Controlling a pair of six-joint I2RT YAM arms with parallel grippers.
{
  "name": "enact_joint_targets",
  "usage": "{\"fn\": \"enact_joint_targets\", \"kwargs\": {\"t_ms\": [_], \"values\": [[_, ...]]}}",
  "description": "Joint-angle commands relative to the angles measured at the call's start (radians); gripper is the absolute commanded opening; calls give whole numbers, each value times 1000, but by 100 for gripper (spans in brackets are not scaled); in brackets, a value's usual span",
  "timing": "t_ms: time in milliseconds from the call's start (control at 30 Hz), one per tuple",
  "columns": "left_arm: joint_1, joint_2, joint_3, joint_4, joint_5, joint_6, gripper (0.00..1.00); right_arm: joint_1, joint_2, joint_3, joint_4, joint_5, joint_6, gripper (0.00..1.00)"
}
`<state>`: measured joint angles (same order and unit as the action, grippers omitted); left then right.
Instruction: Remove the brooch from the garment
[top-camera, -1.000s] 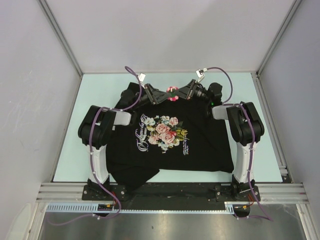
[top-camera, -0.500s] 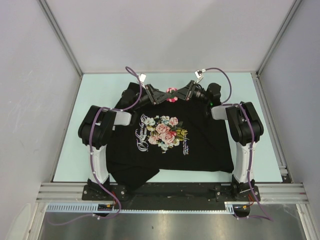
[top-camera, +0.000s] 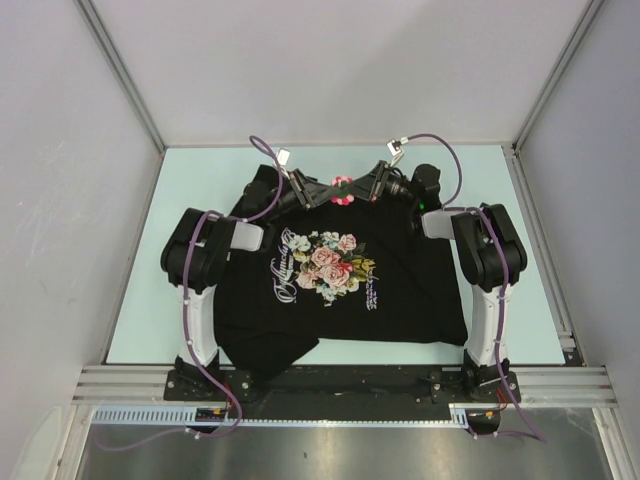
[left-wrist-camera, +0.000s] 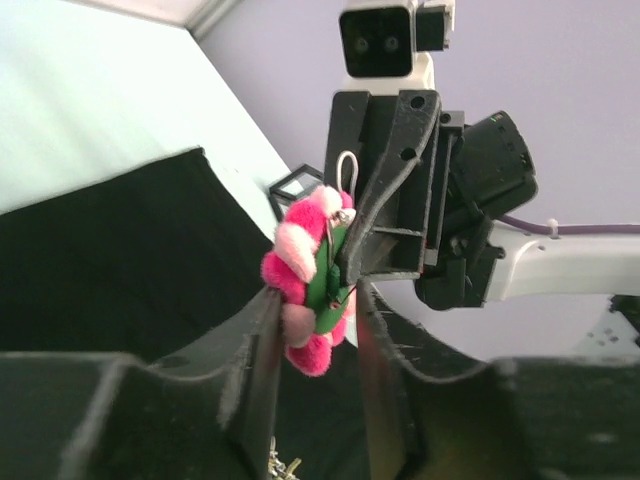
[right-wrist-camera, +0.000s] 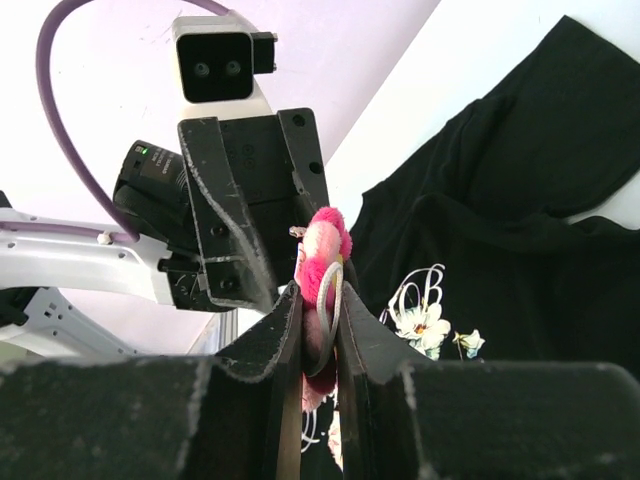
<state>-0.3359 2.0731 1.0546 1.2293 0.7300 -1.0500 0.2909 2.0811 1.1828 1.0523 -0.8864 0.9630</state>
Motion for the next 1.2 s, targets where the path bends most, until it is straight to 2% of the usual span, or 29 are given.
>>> {"fn": "enact_joint_targets", "kwargs": {"t_ms": [0,67,233,667,1167], "values": [[-6,-1,39,162,63,-53,43,14,-35,31,-9,-16,-47,0],[-8,-16,32,153,63,-32,51,14,-36,31,-34,-5,-61,0],[-11,-41,21,90,42,19,52,22,-42,31,-49,3,-78,0],[-11,-71,-22,67,-33,44,38,44,-79,32,-150,41,-167,0],[1,-33,-22,179,-12,-44,29,34,-73,32,-109,-14,-176,0]]}}
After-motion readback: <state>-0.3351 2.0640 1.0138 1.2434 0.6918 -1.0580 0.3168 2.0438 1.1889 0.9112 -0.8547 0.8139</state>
